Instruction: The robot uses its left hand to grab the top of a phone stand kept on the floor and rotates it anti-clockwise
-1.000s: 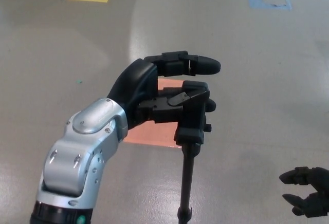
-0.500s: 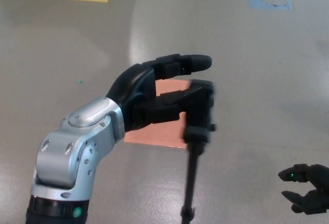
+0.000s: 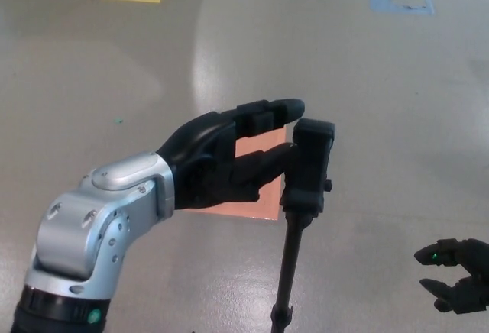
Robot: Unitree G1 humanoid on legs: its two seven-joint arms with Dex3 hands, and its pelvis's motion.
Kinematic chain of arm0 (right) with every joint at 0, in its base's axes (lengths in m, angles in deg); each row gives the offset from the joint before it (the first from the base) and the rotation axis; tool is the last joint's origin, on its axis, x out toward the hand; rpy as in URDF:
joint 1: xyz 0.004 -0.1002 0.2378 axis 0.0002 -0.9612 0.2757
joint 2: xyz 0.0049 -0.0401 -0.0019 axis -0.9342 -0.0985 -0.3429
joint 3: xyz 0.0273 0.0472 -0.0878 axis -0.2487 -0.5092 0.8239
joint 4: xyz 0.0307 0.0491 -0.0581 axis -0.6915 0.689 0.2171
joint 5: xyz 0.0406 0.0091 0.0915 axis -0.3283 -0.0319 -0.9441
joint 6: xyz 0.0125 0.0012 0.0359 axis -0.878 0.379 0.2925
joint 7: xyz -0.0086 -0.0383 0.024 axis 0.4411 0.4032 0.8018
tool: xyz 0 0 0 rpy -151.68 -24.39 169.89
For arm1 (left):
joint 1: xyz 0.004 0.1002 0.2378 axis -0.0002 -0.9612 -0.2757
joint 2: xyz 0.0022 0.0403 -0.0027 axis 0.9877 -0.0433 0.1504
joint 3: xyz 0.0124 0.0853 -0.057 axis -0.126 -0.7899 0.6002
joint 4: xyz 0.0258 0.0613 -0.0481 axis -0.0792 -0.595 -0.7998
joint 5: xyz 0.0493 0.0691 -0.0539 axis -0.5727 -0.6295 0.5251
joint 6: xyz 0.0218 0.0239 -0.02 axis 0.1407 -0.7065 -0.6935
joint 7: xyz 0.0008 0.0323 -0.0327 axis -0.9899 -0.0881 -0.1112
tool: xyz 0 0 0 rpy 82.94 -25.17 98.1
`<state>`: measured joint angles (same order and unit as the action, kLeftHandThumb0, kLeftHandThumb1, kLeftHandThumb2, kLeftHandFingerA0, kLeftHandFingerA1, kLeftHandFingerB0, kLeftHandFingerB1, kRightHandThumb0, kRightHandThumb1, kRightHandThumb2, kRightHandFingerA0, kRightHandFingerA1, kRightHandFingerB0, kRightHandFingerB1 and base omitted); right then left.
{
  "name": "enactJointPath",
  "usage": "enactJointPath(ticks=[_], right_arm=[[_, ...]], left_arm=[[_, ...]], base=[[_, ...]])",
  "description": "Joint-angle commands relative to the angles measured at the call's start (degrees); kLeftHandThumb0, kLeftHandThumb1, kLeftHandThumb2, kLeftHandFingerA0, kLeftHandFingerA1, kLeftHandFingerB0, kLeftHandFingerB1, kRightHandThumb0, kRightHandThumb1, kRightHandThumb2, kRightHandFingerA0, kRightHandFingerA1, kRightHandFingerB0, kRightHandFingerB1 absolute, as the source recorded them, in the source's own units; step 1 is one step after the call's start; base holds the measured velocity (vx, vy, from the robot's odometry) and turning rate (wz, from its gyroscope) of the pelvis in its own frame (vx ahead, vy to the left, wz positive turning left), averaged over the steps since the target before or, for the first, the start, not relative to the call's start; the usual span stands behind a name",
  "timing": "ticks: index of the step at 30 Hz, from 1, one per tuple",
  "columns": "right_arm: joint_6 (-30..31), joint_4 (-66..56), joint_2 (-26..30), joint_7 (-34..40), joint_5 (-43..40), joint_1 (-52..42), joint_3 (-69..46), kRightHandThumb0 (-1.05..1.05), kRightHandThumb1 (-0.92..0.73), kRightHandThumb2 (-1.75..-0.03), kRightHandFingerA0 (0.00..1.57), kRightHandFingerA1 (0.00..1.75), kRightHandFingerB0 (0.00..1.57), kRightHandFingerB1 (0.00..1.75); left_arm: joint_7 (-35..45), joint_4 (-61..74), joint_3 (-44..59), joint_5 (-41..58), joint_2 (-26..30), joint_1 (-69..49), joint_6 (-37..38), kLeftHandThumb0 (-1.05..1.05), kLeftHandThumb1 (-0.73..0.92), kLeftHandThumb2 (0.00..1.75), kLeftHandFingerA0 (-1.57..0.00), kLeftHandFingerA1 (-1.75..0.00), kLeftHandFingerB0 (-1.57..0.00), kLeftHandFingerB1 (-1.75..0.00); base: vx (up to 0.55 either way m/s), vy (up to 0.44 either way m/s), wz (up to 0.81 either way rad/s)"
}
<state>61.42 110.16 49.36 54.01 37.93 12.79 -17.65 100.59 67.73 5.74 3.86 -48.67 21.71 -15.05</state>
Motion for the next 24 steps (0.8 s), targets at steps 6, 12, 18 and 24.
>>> enactJointPath(ticks=[6,12,18,24], right_arm=[[0.9,0.5,0.8,-0.2,0.3,0.7,-0.2,-0.51,-0.8,-0.63,0.58,0.4,0.2,0.29],[1.7,0.3,1.0,-0.5,0.6,0.9,0.1,-0.55,-0.78,-0.64,0.57,0.4,0.19,0.29],[0.9,0.4,0.9,-0.2,0.7,0.7,0.1,-0.53,-0.8,-0.65,0.58,0.41,0.19,0.29],[0.8,0.5,0.7,0.1,1.0,0.5,0.2,-0.53,-0.8,-0.63,0.58,0.4,0.21,0.29]], left_arm=[[4.8,-2.1,-0.9,1.1,3.0,-0.5,5.6,-0.78,0.51,0.85,0.0,-0.1,0.0,-0.09],[5.8,-5.8,1.4,0.7,4.8,-1.8,9.9,-0.7,0.63,0.59,0.0,-0.1,0.0,-0.06],[4.7,-17.4,7.3,-0.6,8.5,-1.6,15.3,-0.78,0.51,0.86,0.0,-0.1,0.0,-0.1],[3.9,-29.0,9.1,-3.9,12.5,-1.0,22.4,-0.79,0.49,0.77,0.0,0.0,0.0,-0.04]], base=[[0.0,0.0,0.0],[0.0,0.0,0.0],[0.0,0.0,0.0],[0.0,0.0,0.0]])
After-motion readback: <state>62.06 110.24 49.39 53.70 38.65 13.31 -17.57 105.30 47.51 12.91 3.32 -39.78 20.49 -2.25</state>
